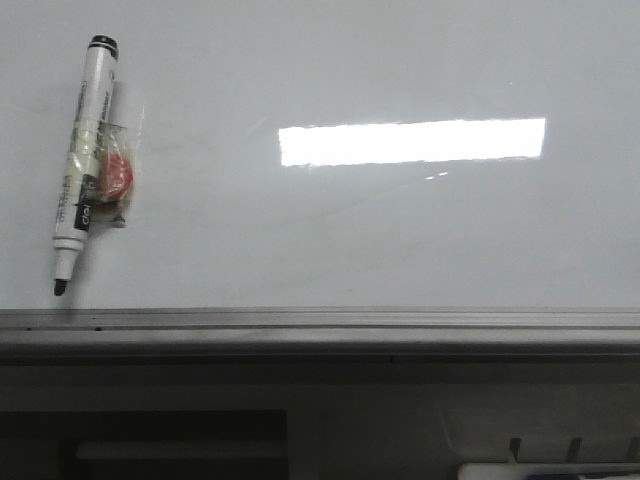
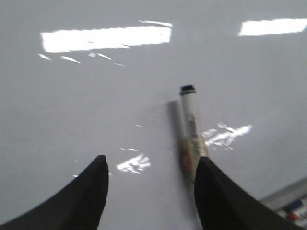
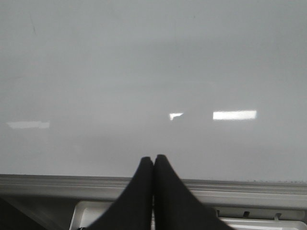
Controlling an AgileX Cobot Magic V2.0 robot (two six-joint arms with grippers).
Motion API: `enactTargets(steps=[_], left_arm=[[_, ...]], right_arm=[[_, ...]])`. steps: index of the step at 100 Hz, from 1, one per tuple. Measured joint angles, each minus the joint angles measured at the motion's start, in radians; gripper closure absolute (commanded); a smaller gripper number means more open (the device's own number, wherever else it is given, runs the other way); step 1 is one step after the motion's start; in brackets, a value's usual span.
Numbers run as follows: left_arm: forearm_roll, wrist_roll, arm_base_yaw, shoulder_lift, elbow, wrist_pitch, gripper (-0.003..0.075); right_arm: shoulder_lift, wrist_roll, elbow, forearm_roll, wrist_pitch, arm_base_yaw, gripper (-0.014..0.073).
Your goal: Write number 3 on whiteboard
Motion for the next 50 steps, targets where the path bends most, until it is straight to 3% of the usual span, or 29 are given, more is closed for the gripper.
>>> enactTargets(steps=[22,35,50], left_arm=[[-0.006,0.0,-0.228,0.198,0.0,-0.077,0.0351],[-0.067,-0.002,-0.258,0.309,-0.001,-0.153,0.034],[-0.12,-0.004,-0.262,0.41,-0.004,-0.252,0.0256]], right_arm=[[0.0,-0.01,0.0,0.0,0.0,0.0,0.0655],[0.0,-0.011,0.0,0.0,0.0,0.0,0.0655],[0.0,-0.011,0.0,0.0,0.0,0.0,0.0655]])
